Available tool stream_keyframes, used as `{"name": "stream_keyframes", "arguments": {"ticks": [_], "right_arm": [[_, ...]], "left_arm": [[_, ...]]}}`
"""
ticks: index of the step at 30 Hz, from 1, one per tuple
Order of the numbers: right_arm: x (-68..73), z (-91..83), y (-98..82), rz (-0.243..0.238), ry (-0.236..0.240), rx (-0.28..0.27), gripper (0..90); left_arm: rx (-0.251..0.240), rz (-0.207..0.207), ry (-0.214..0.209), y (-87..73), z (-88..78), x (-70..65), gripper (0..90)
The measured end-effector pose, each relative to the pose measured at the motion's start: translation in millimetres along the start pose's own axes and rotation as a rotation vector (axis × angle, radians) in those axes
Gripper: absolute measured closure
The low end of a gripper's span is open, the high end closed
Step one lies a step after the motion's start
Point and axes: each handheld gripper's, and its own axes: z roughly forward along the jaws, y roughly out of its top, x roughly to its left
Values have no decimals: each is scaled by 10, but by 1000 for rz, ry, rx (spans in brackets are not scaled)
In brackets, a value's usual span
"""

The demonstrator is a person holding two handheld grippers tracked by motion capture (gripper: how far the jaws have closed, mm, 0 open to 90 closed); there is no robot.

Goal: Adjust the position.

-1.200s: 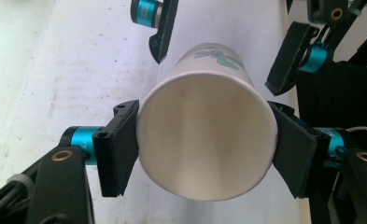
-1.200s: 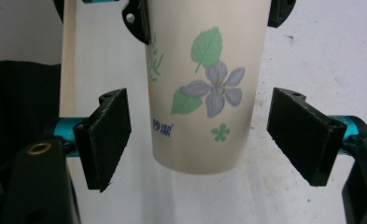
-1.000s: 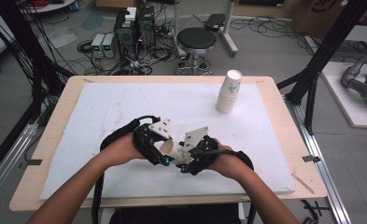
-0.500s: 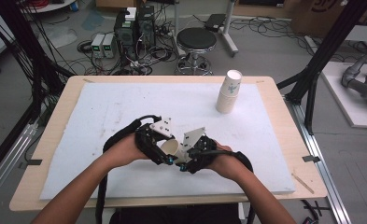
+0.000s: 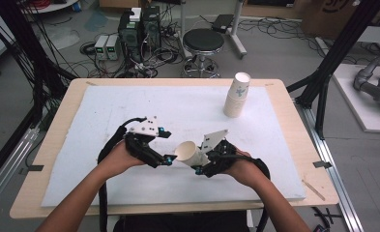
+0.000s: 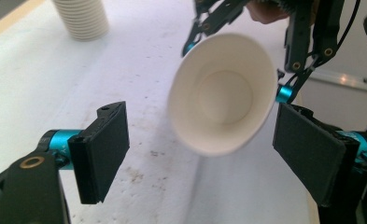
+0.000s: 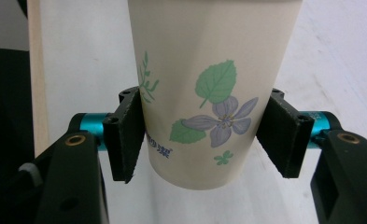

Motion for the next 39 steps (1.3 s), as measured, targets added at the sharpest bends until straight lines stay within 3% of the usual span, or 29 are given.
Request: {"name": "stream_keyframes", "arguments": {"ticks": [7, 9, 20, 26, 31, 39], "right_arm": [[-45, -130, -257, 76, -40, -83, 363], [-52, -157, -326, 95, -50, -115, 360], [-54, -202, -687, 223, -122, -287, 356], [-51, -159, -804, 262, -148, -360, 356], [-62, -184, -834, 275, -183, -412, 356], [-85, -207, -858, 288, -224, -446, 356]], "left_arm": [[-110, -96, 83, -267, -107, 70, 186], [-145, -121, 90, -343, -119, 75, 185], [-297, -191, 200, -742, -97, 98, 186], [-327, -186, 243, -837, -82, 103, 187], [-344, -177, 253, -875, -106, 92, 188], [-334, -180, 269, -955, -133, 95, 188]]}}
